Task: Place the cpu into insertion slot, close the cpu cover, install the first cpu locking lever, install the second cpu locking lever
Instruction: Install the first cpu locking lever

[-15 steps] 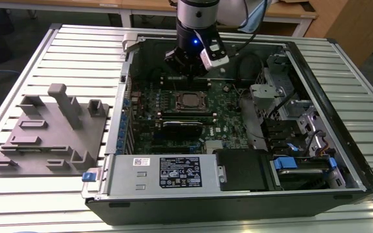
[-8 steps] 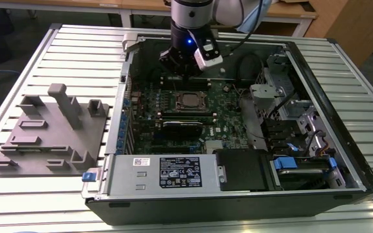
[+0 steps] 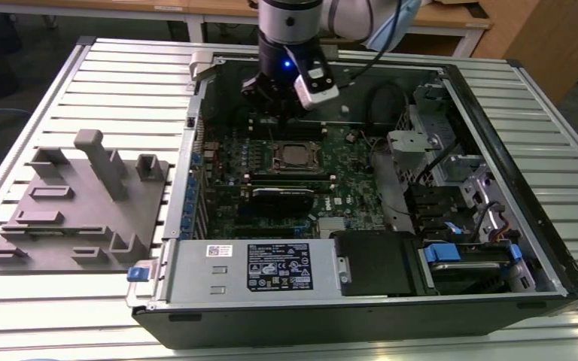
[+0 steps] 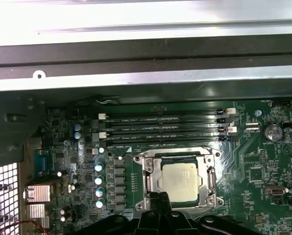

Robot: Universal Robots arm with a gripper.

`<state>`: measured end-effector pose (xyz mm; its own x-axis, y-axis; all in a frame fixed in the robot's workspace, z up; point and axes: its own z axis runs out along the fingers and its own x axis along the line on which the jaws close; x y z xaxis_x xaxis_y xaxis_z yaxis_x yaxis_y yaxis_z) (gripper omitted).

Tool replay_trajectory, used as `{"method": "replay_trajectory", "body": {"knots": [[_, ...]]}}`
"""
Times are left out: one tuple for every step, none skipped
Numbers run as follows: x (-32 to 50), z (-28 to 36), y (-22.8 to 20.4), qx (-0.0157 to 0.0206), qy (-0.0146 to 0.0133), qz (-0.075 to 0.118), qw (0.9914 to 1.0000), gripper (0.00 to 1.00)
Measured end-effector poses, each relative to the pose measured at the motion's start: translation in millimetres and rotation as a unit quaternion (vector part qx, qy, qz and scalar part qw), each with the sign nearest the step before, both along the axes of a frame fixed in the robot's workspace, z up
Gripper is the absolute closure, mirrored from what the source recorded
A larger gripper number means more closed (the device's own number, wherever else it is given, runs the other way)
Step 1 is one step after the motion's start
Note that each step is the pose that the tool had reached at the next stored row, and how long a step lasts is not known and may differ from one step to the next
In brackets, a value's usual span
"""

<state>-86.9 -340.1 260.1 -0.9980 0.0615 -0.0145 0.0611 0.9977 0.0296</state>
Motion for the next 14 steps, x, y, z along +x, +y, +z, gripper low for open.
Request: {"method": "replay_trajectory", "body": {"knots": [[-0.6, 0.0, 0.0, 0.0000, 0.0000, 0.000, 1.00000, 0.90], [-1.2, 0.0, 0.0, 0.0000, 0.0000, 0.000, 1.00000, 0.90], [-1.8, 0.0, 0.0, 0.0000, 0.0000, 0.000, 1.00000, 0.90], [-2.3, 0.0, 0.0, 0.0000, 0.0000, 0.000, 1.00000, 0.90], [-2.3, 0.0, 0.0, 0.0000, 0.0000, 0.000, 1.00000, 0.90], [-2.4, 0.0, 0.0, 0.0000, 0.0000, 0.000, 1.00000, 0.90], [-2.6, 0.0, 0.0, 0.0000, 0.0000, 0.000, 1.00000, 0.90], [-2.8, 0.0, 0.0, 0.0000, 0.0000, 0.000, 1.00000, 0.90], [-2.8, 0.0, 0.0, 0.0000, 0.0000, 0.000, 1.00000, 0.90], [-2.9, 0.0, 0.0, 0.0000, 0.0000, 0.000, 1.00000, 0.90], [-3.4, 0.0, 0.0, 0.0000, 0.0000, 0.000, 1.00000, 0.90], [-3.7, 0.0, 0.0, 0.0000, 0.0000, 0.000, 1.00000, 0.90], [-4.3, 0.0, 0.0, 0.0000, 0.0000, 0.000, 1.00000, 0.90], [-4.9, 0.0, 0.0, 0.0000, 0.0000, 0.000, 1.00000, 0.90]]}}
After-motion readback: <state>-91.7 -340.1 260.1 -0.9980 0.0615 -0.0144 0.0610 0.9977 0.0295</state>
